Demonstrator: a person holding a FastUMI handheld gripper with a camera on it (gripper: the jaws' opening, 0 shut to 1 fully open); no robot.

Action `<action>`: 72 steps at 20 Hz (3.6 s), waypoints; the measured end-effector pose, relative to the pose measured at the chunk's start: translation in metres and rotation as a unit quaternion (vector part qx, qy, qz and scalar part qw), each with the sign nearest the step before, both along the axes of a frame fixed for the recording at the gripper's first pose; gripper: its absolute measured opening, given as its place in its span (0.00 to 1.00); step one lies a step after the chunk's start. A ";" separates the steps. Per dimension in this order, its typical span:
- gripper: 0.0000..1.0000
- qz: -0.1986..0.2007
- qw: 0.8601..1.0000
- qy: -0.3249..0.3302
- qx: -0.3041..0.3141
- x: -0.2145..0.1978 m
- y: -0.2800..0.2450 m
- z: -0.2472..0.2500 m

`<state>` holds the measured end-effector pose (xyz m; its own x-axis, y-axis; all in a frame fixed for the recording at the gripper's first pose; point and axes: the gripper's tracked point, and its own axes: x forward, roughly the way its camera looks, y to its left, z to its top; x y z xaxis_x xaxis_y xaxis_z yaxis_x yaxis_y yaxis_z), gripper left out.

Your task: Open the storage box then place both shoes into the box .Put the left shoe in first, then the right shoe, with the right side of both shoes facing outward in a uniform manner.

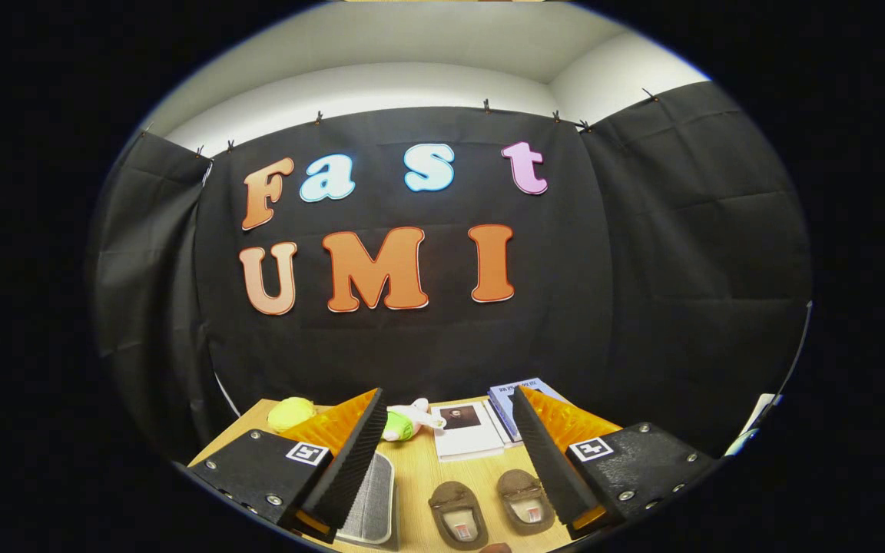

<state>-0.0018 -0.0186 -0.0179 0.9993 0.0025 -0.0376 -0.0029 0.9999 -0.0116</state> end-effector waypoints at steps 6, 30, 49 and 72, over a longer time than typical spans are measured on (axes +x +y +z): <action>0.98 0.002 1.000 0.013 -0.012 0.008 -0.013 -0.006; 0.98 0.246 0.863 0.285 0.336 0.032 0.059 -0.197; 0.98 0.327 0.753 0.427 0.378 0.009 0.130 -0.289; 0.01 0.280 0.801 0.382 0.367 0.001 0.143 -0.190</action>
